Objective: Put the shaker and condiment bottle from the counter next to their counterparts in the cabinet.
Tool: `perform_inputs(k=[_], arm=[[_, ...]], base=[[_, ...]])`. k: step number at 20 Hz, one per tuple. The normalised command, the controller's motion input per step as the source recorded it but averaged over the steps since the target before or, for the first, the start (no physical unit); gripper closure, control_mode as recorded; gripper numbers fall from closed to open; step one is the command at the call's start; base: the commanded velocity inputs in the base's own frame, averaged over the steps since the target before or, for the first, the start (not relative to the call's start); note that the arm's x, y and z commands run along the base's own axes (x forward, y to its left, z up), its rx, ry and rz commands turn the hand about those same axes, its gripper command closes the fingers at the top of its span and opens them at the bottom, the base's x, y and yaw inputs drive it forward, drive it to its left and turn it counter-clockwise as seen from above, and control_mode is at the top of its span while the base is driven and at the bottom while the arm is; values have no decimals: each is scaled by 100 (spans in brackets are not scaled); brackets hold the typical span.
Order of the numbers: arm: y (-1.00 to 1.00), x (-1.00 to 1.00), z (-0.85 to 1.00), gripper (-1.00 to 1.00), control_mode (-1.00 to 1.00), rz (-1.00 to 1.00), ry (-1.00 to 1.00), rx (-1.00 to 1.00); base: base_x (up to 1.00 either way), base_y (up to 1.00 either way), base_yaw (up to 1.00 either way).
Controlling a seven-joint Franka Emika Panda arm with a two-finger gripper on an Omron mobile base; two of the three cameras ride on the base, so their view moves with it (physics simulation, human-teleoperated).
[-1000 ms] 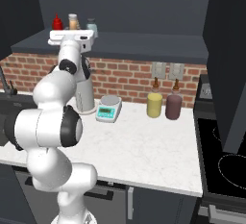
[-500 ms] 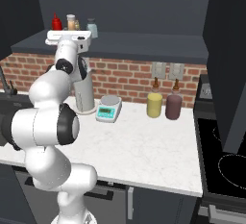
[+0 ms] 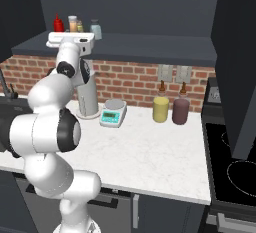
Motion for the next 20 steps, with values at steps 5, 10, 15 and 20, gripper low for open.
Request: perform_inputs(k=[5,10,15,20], arm=[[0,0,-27,100,-100,-1,10,0],[0,0,-39,100,-100,-3,15,-1],[3,0,-61,-100,-100,-4,16,-4],[4,-2,-60,-100,-100,-2,9,-3]], base=[[0,0,0],[0,0,0],[0,0,0],[0,0,0]])
